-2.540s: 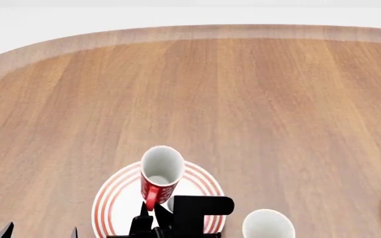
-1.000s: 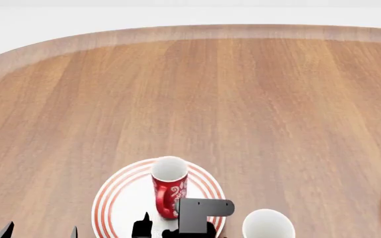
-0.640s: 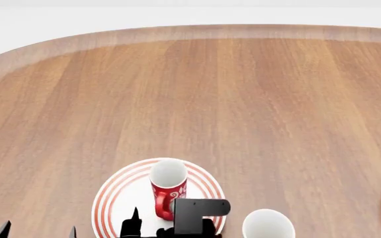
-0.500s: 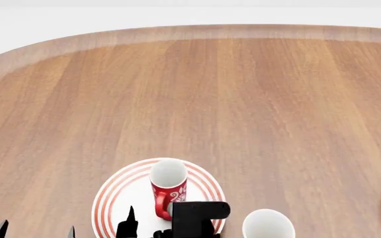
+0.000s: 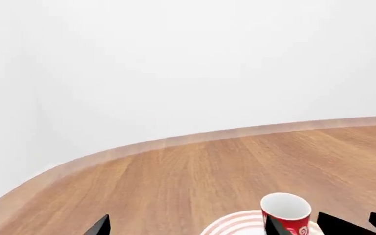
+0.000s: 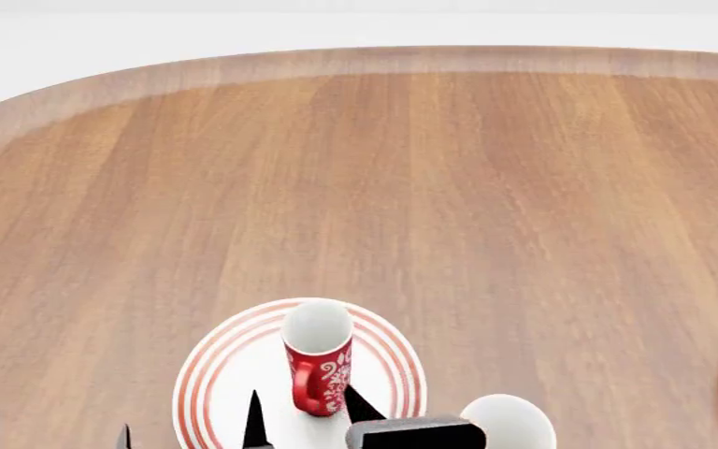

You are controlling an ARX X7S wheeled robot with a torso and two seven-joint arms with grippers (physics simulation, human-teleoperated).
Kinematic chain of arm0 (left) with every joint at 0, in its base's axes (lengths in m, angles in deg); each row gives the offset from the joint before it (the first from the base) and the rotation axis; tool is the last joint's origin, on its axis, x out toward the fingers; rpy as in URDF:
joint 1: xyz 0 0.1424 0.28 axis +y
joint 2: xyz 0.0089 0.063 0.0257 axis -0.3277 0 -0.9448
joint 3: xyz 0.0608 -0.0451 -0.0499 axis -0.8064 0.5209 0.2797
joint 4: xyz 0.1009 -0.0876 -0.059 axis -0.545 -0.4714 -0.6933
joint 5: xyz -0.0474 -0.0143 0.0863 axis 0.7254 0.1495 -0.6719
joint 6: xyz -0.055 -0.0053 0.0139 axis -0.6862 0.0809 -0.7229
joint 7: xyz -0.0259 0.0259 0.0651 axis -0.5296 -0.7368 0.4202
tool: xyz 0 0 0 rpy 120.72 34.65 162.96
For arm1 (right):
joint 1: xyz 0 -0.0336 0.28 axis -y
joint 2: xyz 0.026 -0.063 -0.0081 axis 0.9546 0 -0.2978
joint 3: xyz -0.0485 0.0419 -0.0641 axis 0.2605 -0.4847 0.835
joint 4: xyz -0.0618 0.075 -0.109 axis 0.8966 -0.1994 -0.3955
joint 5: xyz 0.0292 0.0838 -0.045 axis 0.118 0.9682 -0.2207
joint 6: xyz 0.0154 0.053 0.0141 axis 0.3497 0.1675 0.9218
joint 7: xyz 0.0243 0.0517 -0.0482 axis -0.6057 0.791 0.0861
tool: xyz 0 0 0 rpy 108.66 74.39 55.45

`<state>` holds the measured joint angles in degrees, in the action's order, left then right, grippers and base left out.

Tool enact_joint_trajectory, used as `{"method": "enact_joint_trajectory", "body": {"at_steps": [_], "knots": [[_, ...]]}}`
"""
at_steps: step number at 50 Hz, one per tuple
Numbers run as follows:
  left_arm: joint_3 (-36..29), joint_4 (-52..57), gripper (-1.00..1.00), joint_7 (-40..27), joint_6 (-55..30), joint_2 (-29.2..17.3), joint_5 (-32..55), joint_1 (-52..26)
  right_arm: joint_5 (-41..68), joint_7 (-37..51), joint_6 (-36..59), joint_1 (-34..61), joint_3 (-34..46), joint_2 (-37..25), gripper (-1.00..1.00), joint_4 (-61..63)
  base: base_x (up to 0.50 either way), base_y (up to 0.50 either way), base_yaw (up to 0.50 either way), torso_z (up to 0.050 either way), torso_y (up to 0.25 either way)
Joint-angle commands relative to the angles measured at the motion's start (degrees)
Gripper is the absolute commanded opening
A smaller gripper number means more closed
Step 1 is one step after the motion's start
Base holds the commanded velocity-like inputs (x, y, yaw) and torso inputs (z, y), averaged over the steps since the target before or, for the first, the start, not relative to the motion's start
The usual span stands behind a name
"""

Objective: Put the red mug on the left plate.

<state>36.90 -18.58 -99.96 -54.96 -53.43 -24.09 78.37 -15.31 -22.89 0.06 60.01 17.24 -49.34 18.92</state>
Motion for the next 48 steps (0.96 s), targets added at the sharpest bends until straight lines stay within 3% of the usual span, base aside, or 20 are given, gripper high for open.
{"method": "enact_joint_trajectory", "body": {"at_steps": [1, 48], "knots": [[-0.4, 4.0, 1.00, -1.0, -0.8, -1.0, -1.3, 1.5, -8.7, 7.3, -4.6, -1.5, 0.6, -6.4, 1.00, 11.6, 0.00, 0.00, 0.00, 0.000, 0.000], [-0.9, 19.4, 1.00, -5.0, -1.4, -4.8, -7.4, 9.3, -37.0, 25.7, -4.2, -7.8, -2.4, -17.8, 1.00, 34.2, 0.00, 0.00, 0.00, 0.000, 0.000]]}}
